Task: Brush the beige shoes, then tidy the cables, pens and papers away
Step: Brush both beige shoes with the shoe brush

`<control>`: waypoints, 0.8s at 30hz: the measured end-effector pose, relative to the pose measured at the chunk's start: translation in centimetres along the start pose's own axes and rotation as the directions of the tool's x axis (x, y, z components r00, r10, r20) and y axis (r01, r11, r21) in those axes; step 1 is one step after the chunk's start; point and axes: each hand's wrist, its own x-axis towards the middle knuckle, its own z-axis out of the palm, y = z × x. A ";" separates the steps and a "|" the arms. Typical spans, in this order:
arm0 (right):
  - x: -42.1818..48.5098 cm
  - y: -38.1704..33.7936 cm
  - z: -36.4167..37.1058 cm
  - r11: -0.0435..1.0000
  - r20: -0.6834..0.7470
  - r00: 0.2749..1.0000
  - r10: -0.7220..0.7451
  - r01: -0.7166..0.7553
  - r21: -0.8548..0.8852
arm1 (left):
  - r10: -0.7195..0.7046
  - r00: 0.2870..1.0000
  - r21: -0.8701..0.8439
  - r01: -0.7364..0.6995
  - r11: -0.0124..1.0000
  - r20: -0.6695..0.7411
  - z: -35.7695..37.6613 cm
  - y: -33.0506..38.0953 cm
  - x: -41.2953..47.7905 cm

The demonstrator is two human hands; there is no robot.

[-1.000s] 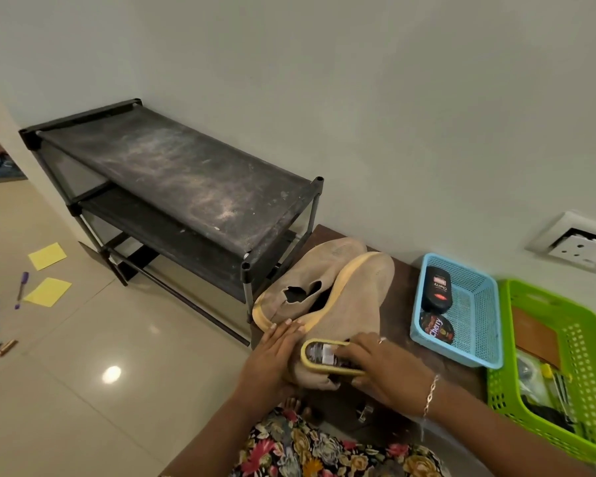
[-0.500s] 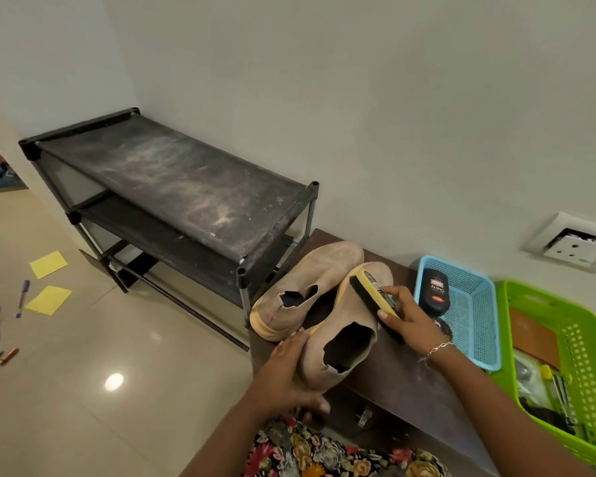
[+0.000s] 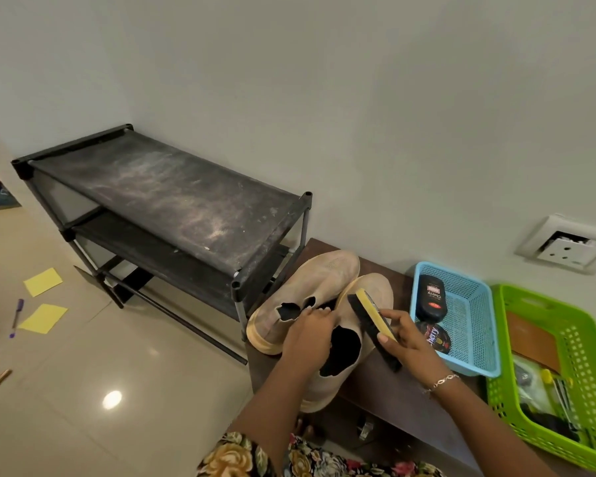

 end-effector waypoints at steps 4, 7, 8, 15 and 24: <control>-1.1 0.8 -0.4 0.998 -0.006 1.000 0.001 -0.001 0.062 | 0.021 1.000 0.165 -0.020 0.986 -0.001 -0.2 -0.4 -0.6; -1.4 1.5 -1.0 1.000 -0.037 0.999 -0.010 0.011 0.028 | 0.079 0.997 0.166 -0.082 0.983 0.021 -0.1 -1.2 -2.5; -1.6 1.1 -1.0 1.000 -0.051 0.999 -0.020 0.020 -0.007 | 0.115 0.993 0.176 -0.112 0.978 -0.010 0.0 -1.6 -3.1; -1.1 -1.0 3.5 0.641 0.204 0.968 -0.146 0.250 -0.726 | 0.123 0.992 0.115 -0.121 0.986 -0.003 -0.8 -1.5 -5.5; -0.7 -1.7 4.6 0.650 0.122 0.992 -0.020 0.105 -0.752 | 0.007 0.997 -0.041 -0.011 0.999 -0.081 0.7 -2.1 -5.1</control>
